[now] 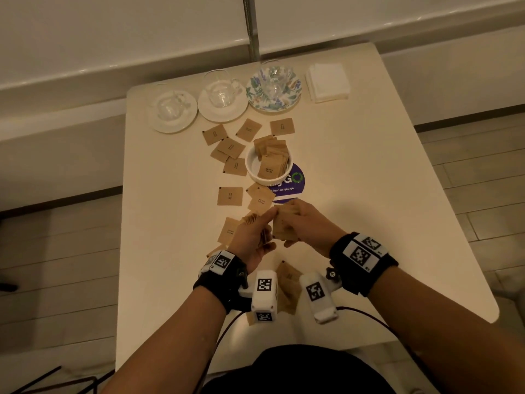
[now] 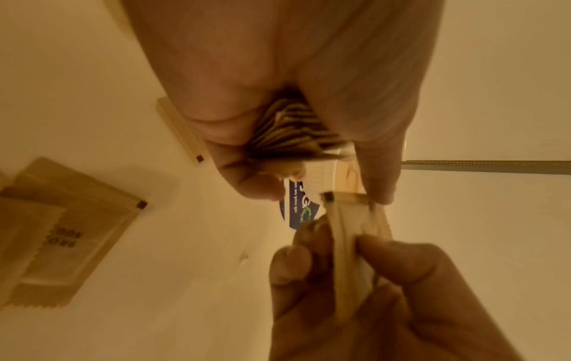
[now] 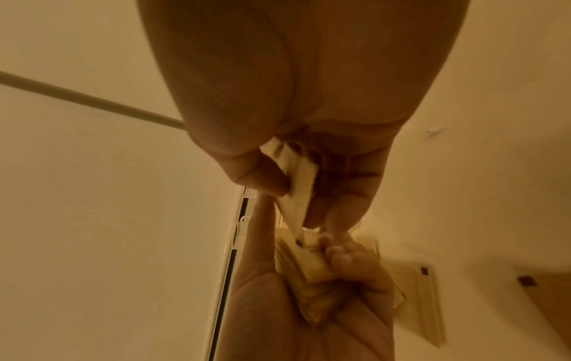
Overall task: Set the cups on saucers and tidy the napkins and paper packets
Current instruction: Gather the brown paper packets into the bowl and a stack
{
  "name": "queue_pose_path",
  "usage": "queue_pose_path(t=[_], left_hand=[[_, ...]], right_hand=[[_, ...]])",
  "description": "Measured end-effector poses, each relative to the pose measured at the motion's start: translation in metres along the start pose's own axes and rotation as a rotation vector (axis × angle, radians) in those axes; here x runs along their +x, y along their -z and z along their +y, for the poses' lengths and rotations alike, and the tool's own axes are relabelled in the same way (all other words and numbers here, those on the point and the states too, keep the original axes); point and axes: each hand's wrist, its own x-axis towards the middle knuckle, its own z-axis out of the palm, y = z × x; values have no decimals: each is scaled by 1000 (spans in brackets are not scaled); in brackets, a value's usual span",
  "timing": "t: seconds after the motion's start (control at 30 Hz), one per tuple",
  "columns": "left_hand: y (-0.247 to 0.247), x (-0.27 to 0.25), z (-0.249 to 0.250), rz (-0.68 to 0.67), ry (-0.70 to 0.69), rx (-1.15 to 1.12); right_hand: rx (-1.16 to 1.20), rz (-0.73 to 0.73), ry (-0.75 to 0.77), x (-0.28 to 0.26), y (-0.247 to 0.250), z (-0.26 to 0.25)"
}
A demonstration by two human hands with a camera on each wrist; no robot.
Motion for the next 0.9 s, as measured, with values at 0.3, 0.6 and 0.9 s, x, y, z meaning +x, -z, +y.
queue_pose_path(t=[0.3, 0.6, 0.9], left_hand=[[15, -2, 6, 56, -31, -1], [14, -19, 1, -104, -19, 50], [39, -29, -1, -225, -7, -87]], right_hand=[[-243, 161, -13, 2, 2, 13], [-631, 13, 128, -12, -44, -3], [-898, -56, 288, -17, -41, 1]])
